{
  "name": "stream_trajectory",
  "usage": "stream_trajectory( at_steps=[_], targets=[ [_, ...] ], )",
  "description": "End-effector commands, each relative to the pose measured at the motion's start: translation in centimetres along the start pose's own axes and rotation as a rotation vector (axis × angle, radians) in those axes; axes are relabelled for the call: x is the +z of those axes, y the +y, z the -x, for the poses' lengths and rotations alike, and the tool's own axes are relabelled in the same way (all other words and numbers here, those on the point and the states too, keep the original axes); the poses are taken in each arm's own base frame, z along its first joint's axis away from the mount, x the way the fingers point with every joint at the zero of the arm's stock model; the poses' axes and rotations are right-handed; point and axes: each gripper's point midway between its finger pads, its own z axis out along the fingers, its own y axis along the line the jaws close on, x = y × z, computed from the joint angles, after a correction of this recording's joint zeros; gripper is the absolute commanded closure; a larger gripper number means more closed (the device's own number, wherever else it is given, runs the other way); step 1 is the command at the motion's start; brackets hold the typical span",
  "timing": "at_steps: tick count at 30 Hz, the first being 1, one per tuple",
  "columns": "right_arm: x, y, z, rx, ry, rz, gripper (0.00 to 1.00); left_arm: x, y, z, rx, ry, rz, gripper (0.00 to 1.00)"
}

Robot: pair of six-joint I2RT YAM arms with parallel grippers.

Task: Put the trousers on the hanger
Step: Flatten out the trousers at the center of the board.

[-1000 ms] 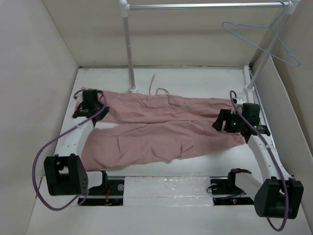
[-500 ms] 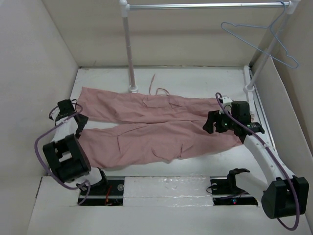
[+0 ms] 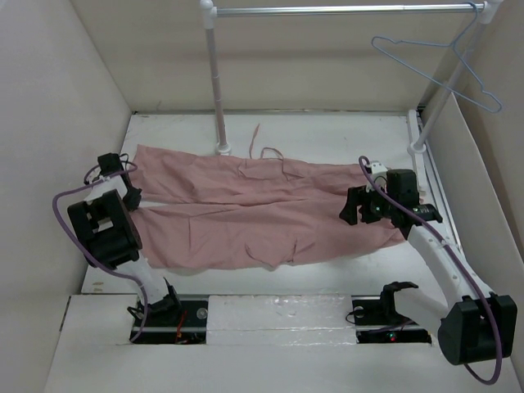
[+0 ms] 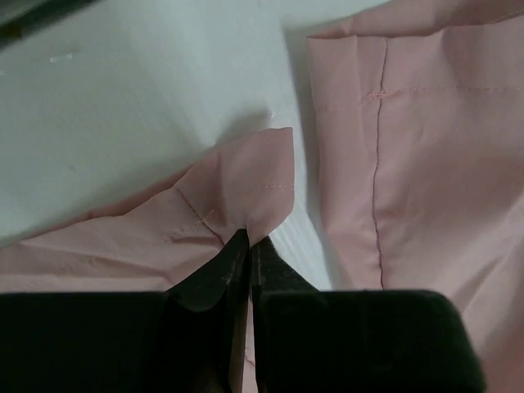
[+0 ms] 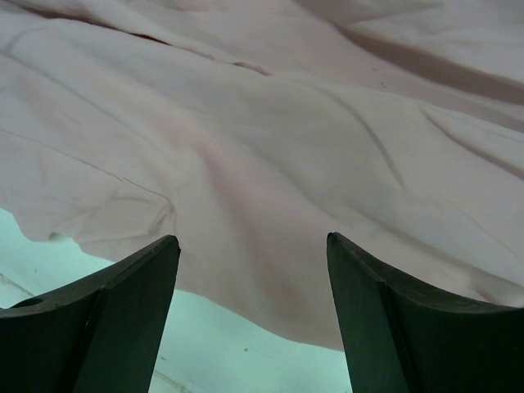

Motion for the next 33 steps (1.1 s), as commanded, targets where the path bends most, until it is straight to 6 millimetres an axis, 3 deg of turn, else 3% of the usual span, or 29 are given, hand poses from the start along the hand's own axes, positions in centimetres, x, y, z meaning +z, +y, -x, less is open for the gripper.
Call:
stream_trajectory(
  at_steps=[1, 2, 4, 5, 6, 9, 10, 12, 13, 14, 15, 17, 18, 19, 21, 22, 25, 26, 27, 28, 30, 33],
  targets=[
    [-1.1, 0.4, 2.9, -0.05, -0.07, -0.01, 0.21, 0.1, 0.0, 2.6, 0.019, -0.054, 0.072, 0.99],
    [-1.1, 0.4, 2.9, -0.05, -0.07, -0.01, 0.21, 0.1, 0.1, 2.5, 0.021, -0.047, 0.078, 0.99],
    [-1.3, 0.1, 3.1, -0.047, -0.073, -0.021, 0.2, -0.1, 0.7, 2.5, 0.019, -0.055, 0.103, 0.85],
    [-1.4, 0.1, 3.3, -0.053, -0.077, -0.023, 0.2, -0.4, 1.0, 2.4, 0.019, -0.056, 0.111, 0.76],
    [-1.4, 0.1, 3.2, -0.055, -0.077, -0.024, 0.2, -0.7, 1.0, 2.3, 0.021, -0.053, 0.099, 0.58],
    [-1.3, 0.1, 3.2, -0.058, -0.085, -0.023, 0.2, -3.2, 0.4, 3.3, 0.003, -0.105, 0.04, 0.43],
    [-1.3, 0.2, 3.4, -0.059, -0.095, -0.018, 0.2, -5.1, -0.1, 4.4, -0.009, -0.152, -0.006, 0.43],
    [-1.0, 0.2, 2.9, -0.05, -0.091, -0.015, 0.21, -6.8, -1.2, 5.6, -0.024, -0.197, -0.069, 0.43],
    [-0.7, 0.0, 2.9, -0.051, -0.101, -0.016, 0.32, -8.9, -2.4, 6.9, -0.031, -0.242, -0.146, 0.44],
    [-0.7, 0.0, 2.9, -0.049, -0.101, -0.016, 0.32, -9.0, -2.8, 6.9, -0.03, -0.238, -0.164, 0.44],
    [-0.6, 0.0, 2.7, -0.047, -0.1, -0.016, 0.51, -9.4, -3.2, 7.2, -0.032, -0.244, -0.18, 0.44],
    [-0.2, -0.1, 2.4, -0.046, -0.104, -0.012, 0.8, -9.7, -4.3, 8.2, -0.018, -0.252, -0.207, 0.44],
    [-0.2, -0.1, 2.4, -0.048, -0.109, -0.011, 0.93, -9.3, -4.7, 8.3, -0.002, -0.237, -0.21, 0.44],
    [0.0, 0.1, 2.3, -0.051, -0.113, 0.005, 0.94, -8.5, -5.3, 8.8, 0.01, -0.221, -0.191, 0.45],
    [0.3, 0.5, 2.3, -0.056, -0.116, 0.034, 0.93, -6.1, -4.3, 8.1, 0.049, -0.163, -0.09, 0.48],
    [0.5, 0.8, 2.2, -0.067, -0.113, 0.046, 0.91, -6.0, -4.4, 8.8, 0.053, -0.172, -0.068, 0.49],
    [0.7, 1.2, 1.9, -0.077, -0.091, 0.069, 0.86, -5.3, -1.3, 7.7, 0.025, -0.144, 0.052, 0.51],
    [0.7, 1.2, 1.8, -0.079, -0.088, 0.072, 0.84, -5.6, -0.8, 7.4, 0.005, -0.151, 0.055, 0.52],
    [0.7, 1.5, 1.7, -0.086, -0.084, 0.08, 0.78, -7.2, -0.2, 7.8, -0.061, -0.187, 0.038, 0.54],
    [0.4, 1.7, 1.5, -0.088, -0.085, 0.083, 0.76, -7.0, 1.2, 6.2, -0.077, -0.168, 0.059, 0.54],
    [0.3, 2.1, 1.2, -0.098, -0.084, 0.102, 0.71, -8.7, 3.1, 5.7, -0.144, -0.195, 0.086, 0.57],
    [0.3, 3.2, 0.8, -0.121, -0.067, 0.146, 0.64, -9.6, 6.5, 2.9, -0.276, -0.138, 0.211, 0.58]
  ],
)
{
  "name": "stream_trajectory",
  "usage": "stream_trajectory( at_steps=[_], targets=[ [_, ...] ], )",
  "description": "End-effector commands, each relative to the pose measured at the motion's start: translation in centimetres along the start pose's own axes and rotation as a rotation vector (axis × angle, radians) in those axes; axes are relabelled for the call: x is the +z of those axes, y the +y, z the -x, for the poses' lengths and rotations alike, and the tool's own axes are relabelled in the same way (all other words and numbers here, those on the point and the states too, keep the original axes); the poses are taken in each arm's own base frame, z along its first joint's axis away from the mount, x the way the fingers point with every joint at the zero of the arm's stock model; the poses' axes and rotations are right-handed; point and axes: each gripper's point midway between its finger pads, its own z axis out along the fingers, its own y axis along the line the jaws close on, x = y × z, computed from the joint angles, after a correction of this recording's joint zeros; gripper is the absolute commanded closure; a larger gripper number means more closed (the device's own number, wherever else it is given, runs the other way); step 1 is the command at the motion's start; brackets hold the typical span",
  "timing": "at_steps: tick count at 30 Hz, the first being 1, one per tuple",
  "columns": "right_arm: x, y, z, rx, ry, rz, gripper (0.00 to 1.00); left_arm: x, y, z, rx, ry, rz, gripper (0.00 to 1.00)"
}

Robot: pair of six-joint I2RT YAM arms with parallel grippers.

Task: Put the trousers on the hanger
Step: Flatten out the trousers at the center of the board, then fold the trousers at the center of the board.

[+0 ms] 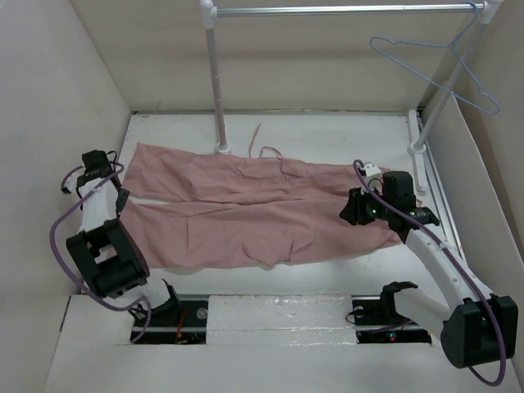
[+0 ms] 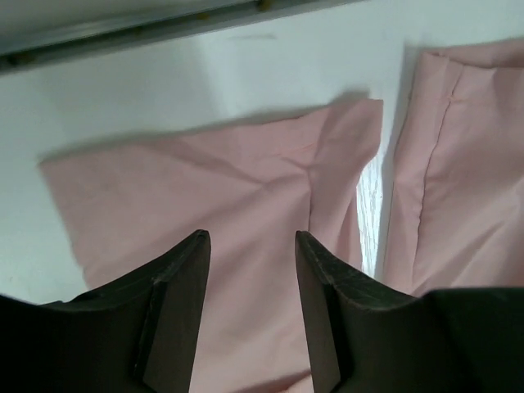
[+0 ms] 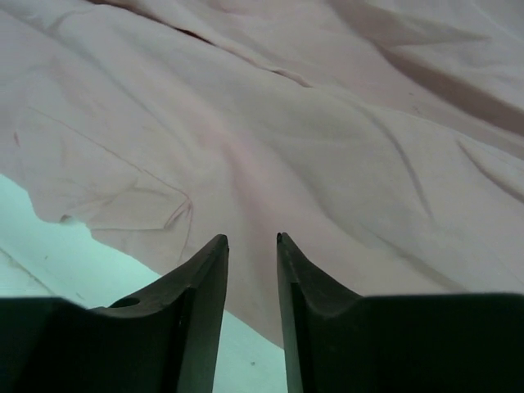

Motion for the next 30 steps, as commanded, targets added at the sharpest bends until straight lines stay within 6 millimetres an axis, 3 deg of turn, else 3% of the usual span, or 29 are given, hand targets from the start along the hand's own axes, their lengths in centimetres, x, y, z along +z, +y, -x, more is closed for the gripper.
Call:
stream_trajectory(
  at_steps=[1, 5, 10, 13, 18, 26, 30],
  targets=[
    [-0.1, 2.0, 0.4, -0.066, -0.013, 0.085, 0.63, -2.7, 4.0, -0.2, -0.217, -0.01, 0.125, 0.59],
    [0.0, 2.5, 0.3, -0.112, 0.02, 0.116, 0.61, -2.0, 7.3, -4.1, -0.314, 0.201, 0.198, 0.6],
    [-0.4, 4.6, 0.9, -0.162, 0.014, 0.174, 0.6, -1.1, 11.7, -7.5, -0.369, 0.23, 0.341, 0.59],
    [-0.6, 4.8, 0.9, -0.175, 0.016, 0.176, 0.6, -1.4, 12.3, -8.4, -0.388, 0.227, 0.342, 0.58],
    [-0.8, 4.9, 0.9, -0.184, 0.0, 0.174, 0.6, -1.9, 13.9, -7.7, -0.391, 0.154, 0.385, 0.57],
    [-1.0, 4.3, 2.0, -0.198, 0.01, 0.135, 0.6, -1.7, 13.0, -8.8, -0.374, 0.234, 0.386, 0.58],
    [-1.5, 4.1, 3.0, -0.195, 0.001, 0.111, 0.59, -2.1, 10.8, -9.4, -0.407, 0.27, 0.245, 0.59]
  ],
)
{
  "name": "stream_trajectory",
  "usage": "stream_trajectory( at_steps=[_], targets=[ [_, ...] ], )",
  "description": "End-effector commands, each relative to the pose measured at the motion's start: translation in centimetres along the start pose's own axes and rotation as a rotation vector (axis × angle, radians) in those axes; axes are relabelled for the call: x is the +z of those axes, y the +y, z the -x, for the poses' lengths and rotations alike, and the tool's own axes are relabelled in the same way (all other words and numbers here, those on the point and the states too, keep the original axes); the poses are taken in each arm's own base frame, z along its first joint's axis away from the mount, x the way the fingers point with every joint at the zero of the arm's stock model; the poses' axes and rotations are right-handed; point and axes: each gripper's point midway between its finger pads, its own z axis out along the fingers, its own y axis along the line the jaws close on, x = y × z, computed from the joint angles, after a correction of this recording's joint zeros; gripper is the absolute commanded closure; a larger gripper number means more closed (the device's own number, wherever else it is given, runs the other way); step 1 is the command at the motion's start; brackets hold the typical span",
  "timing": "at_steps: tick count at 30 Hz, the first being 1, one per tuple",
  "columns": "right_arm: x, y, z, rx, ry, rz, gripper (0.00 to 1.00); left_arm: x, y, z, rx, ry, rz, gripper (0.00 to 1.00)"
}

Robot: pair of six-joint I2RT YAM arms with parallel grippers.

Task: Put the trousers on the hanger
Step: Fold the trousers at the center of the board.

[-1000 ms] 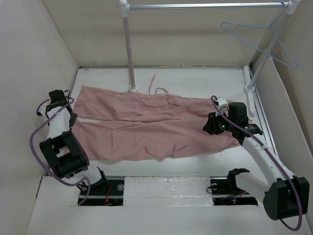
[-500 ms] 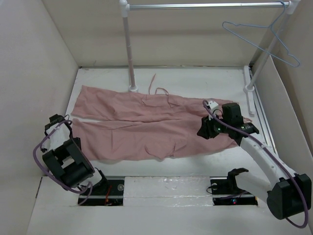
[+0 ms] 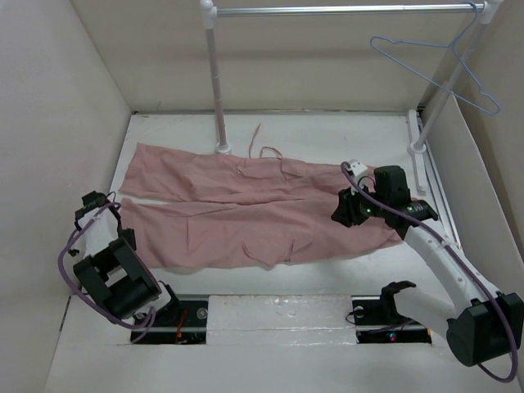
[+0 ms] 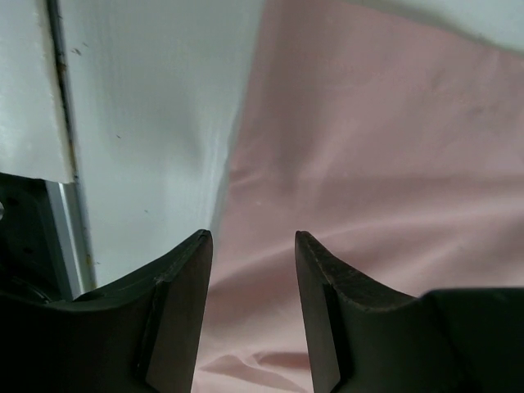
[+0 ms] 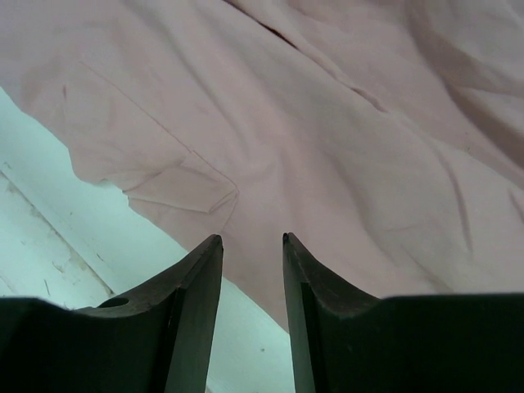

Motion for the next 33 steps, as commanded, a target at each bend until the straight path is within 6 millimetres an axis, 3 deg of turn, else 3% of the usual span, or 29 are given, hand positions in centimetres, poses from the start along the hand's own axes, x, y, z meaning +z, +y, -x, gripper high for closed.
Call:
stream_trajectory(
  at_steps=[1, 7, 9, 13, 16, 22, 26, 33],
  targets=[
    [-1.1, -0.3, 2.3, -0.039, -0.046, -0.035, 0.58, -1.1, -0.7, -1.4, -0.012, 0.04, -0.096, 0.59],
    [-2.0, -0.1, 2.6, -0.033, -0.062, -0.042, 0.46, -0.8, -0.8, -0.7, -0.075, 0.003, -0.075, 0.58],
    [-2.5, 0.3, 3.8, -0.045, -0.09, -0.031, 0.4, -0.5, -1.1, -0.6, -0.075, 0.006, -0.058, 0.59],
    [-1.7, 2.8, 5.8, -0.106, -0.115, 0.065, 0.42, -2.8, -2.8, 2.7, -0.052, -0.105, -0.087, 0.59],
    [-1.2, 3.7, 6.6, -0.141, -0.112, 0.077, 0.53, -1.8, -0.9, 4.9, -0.083, -0.11, -0.01, 0.57],
    [-1.3, 4.0, 5.8, -0.151, -0.119, 0.072, 0.53, 0.8, 4.0, 8.6, -0.041, -0.127, 0.192, 0.52],
    [-1.4, 4.2, 5.5, -0.161, -0.126, 0.088, 0.52, 2.6, 1.9, 8.3, 0.053, -0.036, 0.095, 0.49],
    [-0.9, 4.4, 5.8, -0.194, -0.115, 0.114, 0.52, 3.8, -1.0, 7.2, 0.18, 0.001, 0.004, 0.48]
  ],
)
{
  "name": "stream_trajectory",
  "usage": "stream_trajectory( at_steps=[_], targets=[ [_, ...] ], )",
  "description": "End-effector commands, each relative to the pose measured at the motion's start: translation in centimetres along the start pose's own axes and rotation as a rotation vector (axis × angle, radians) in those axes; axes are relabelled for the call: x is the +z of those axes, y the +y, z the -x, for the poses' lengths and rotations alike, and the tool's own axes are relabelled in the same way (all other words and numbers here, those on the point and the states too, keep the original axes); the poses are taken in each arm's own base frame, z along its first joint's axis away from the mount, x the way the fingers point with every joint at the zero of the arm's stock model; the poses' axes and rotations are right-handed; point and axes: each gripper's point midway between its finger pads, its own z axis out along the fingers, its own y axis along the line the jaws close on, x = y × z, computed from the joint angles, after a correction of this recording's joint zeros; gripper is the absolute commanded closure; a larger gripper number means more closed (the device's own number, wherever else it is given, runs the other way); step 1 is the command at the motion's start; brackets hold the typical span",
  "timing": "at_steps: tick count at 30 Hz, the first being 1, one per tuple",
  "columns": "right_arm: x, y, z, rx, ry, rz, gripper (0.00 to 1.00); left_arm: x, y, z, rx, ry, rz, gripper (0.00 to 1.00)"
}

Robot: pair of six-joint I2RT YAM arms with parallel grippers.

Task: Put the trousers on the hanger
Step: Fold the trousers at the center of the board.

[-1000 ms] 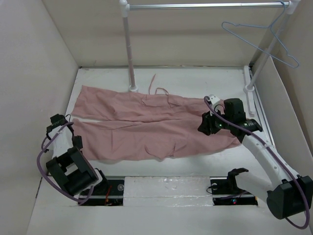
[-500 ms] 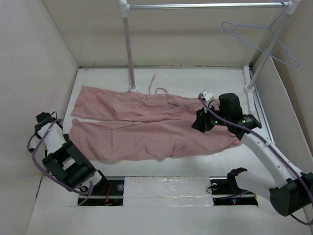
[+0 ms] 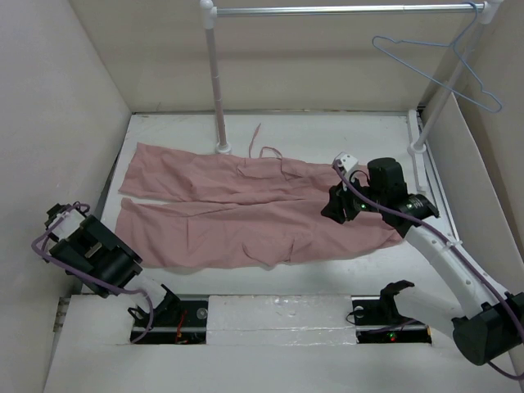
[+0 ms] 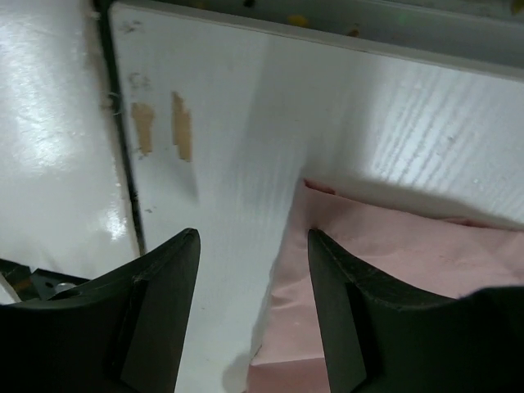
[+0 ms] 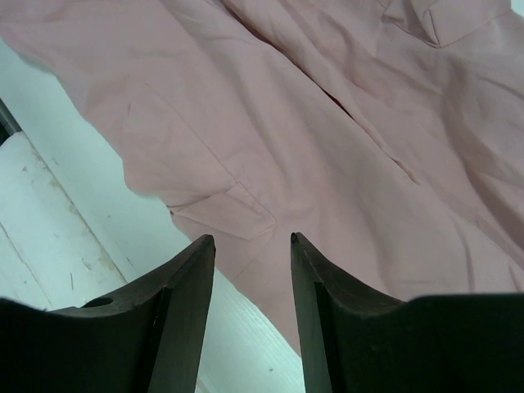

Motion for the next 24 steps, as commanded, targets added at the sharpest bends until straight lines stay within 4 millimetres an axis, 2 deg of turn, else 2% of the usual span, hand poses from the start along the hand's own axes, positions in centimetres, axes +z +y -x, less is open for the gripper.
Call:
stream_trajectory(
  at_steps=[1, 3, 9, 12, 13, 14, 15, 16, 17, 18, 20, 22, 24],
  targets=[
    [0.4, 0.3, 1.6, -0.057, -0.045, 0.039, 0.53, 0.0, -2.3, 0.4, 0.087, -0.03, -0.088, 0.48],
    [0.7, 0.5, 1.8, -0.059, -0.053, 0.055, 0.53, 0.0, -3.3, 0.0, 0.108, -0.042, -0.141, 0.48],
    [1.7, 0.5, 1.6, -0.05, -0.041, 0.078, 0.54, 1.2, -3.4, -0.7, 0.105, -0.033, -0.142, 0.5],
    [1.9, 0.3, 1.1, -0.036, -0.029, 0.067, 0.54, 2.1, -3.2, -1.1, 0.104, -0.013, -0.119, 0.55],
    [1.9, 0.0, 1.1, -0.027, -0.025, 0.046, 0.54, 2.3, -3.2, -1.3, 0.104, -0.008, -0.118, 0.59],
    [1.9, -0.2, 0.8, -0.021, -0.021, 0.039, 0.54, 2.5, -3.4, -1.4, 0.101, -0.005, -0.121, 0.76],
    [1.6, -0.3, 1.1, -0.021, -0.036, 0.024, 0.54, 2.6, -3.3, -1.5, 0.105, -0.002, -0.118, 0.88],
    [1.4, -0.5, 1.1, 0.0, -0.044, 0.008, 0.54, 2.4, -4.1, -1.8, 0.124, -0.005, -0.143, 0.96],
    [1.3, -0.6, 1.1, 0.005, -0.048, 0.002, 0.54, 2.4, -4.4, -2.0, 0.136, -0.007, -0.152, 1.0],
    [0.7, -0.9, 1.4, 0.008, -0.067, -0.022, 0.54, 2.3, -4.6, -2.2, 0.14, -0.012, -0.155, 1.0],
    [0.1, -1.3, 1.5, 0.03, -0.082, -0.061, 0.54, 1.4, -5.1, -2.4, 0.167, -0.04, -0.166, 1.0],
    [-1.0, -2.5, 0.8, 0.052, -0.062, -0.149, 0.53, -0.2, -6.0, -2.5, 0.17, -0.056, -0.215, 1.0],
    [-2.1, -3.8, -0.5, 0.109, -0.027, -0.225, 0.5, -3.4, -7.5, -3.1, 0.187, -0.076, -0.34, 1.0]
  ],
)
